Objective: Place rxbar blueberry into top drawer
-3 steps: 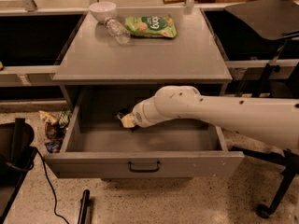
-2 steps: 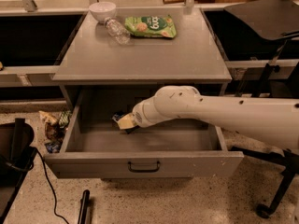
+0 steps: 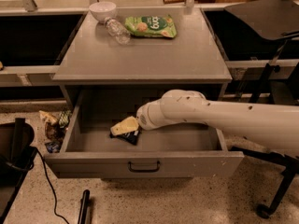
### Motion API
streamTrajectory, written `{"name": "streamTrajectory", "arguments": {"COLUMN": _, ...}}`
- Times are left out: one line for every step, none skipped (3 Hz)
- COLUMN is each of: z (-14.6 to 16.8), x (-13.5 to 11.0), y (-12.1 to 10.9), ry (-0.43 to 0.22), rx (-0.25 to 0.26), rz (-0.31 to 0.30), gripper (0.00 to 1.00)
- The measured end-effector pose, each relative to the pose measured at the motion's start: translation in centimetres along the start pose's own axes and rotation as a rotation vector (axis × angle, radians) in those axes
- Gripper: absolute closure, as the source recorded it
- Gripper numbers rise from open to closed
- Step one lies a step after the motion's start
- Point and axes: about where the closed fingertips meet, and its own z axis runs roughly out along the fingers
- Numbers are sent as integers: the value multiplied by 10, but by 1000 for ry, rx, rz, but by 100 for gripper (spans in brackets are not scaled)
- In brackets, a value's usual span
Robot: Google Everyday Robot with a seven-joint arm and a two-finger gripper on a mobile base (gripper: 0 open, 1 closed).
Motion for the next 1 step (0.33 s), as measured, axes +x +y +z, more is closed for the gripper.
{"name": "streamTrajectory", "arguments": {"z": 4, "x": 23, "y": 5, "ry": -75, "rx": -83, "rz": 79, "gripper": 0}}
